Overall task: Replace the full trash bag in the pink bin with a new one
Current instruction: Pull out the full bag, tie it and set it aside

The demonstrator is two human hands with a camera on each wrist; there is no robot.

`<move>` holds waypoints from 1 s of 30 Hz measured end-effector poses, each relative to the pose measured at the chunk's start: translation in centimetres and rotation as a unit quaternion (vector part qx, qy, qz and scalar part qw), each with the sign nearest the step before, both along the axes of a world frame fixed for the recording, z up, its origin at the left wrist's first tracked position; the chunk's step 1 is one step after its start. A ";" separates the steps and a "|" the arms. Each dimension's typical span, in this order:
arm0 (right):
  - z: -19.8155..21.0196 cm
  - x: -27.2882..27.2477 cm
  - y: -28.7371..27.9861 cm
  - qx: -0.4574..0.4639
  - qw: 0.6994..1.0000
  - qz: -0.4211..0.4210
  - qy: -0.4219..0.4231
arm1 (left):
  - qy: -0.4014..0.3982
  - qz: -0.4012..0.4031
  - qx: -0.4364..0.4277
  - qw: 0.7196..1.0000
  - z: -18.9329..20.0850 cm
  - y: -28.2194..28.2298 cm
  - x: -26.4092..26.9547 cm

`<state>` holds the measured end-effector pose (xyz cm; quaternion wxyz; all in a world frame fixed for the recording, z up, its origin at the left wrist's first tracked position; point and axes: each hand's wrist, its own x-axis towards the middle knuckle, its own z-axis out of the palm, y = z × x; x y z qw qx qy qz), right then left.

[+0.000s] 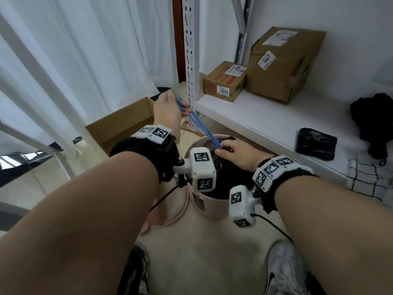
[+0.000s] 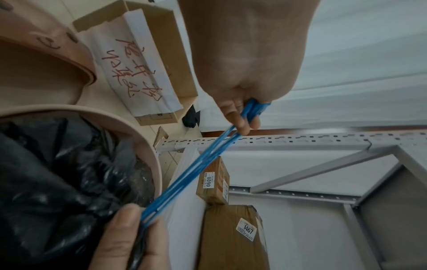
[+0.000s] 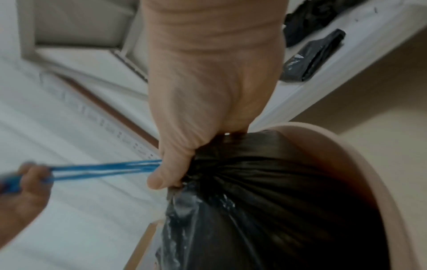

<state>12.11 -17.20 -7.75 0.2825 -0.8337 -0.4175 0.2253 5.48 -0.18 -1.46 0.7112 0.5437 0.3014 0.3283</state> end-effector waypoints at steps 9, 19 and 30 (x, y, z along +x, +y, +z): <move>1.2 0.6 0.3 -0.077 0.997 0.024 -0.018 | 0.006 -0.073 0.113 0.991 -0.8 1.1 -1.0; -1.7 1.6 0.0 -0.118 0.977 -0.027 -0.176 | 0.351 -0.509 0.398 0.679 -6.1 -2.2 -2.3; -6.9 1.2 -0.4 -0.214 0.974 0.067 -0.017 | 0.431 -0.418 0.640 0.480 -12.4 -2.2 -1.7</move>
